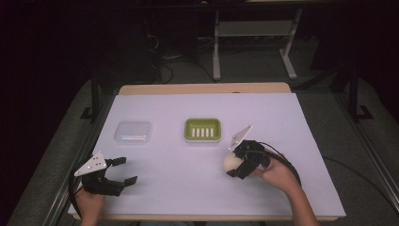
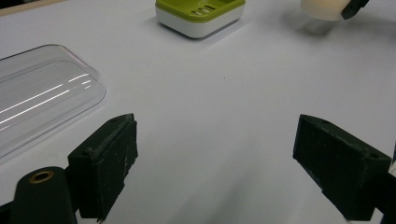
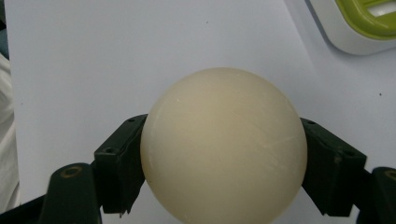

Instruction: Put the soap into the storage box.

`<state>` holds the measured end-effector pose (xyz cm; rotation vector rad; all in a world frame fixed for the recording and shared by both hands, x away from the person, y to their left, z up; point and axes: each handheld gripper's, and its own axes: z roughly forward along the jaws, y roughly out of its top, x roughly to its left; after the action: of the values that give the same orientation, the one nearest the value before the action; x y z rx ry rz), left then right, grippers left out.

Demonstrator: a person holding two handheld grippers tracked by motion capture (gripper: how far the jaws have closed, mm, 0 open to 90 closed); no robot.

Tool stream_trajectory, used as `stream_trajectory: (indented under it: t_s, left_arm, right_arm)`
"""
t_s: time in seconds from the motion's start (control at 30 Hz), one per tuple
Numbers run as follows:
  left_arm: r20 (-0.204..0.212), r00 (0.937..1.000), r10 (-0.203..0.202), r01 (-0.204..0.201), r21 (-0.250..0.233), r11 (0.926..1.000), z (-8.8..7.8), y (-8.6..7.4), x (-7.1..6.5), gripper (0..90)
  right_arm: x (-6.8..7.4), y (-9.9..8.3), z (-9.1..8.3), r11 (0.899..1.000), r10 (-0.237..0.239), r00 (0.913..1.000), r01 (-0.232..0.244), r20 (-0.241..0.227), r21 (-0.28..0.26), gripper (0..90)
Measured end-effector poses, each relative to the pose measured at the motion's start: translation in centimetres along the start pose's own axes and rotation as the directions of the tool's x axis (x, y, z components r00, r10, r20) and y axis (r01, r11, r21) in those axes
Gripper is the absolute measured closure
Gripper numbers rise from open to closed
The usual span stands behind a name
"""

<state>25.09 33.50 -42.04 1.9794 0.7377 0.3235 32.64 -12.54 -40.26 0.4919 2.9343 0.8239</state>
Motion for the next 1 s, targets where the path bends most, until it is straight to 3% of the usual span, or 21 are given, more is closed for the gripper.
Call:
stream_trajectory:
  t_s: [0.27, 0.9, 1.0]
  left_arm:
    - [-0.004, 1.0000, 0.004, -0.004, -0.002, 1.0000, -0.1, 0.0, 0.1, 13.3]
    - [-0.002, 1.0000, 0.008, -0.008, -0.002, 1.0000, -0.1, 0.0, 0.2, 13.3]
    - [-0.005, 1.0000, 0.008, -0.008, -0.001, 1.0000, -0.1, 0.1, 0.1, 13.3]
  right_arm:
    - [-0.7, 1.1, -0.1, 1.000, -0.008, 0.9999, 0.008, -0.013, 0.004, 23.3]
    - [-2.8, 3.7, -0.7, 0.998, -0.015, 0.9991, 0.013, -0.040, -0.064, 23.3]
    - [-3.3, 4.1, -0.6, 0.999, -0.017, 0.9990, 0.015, -0.041, -0.051, 23.3]
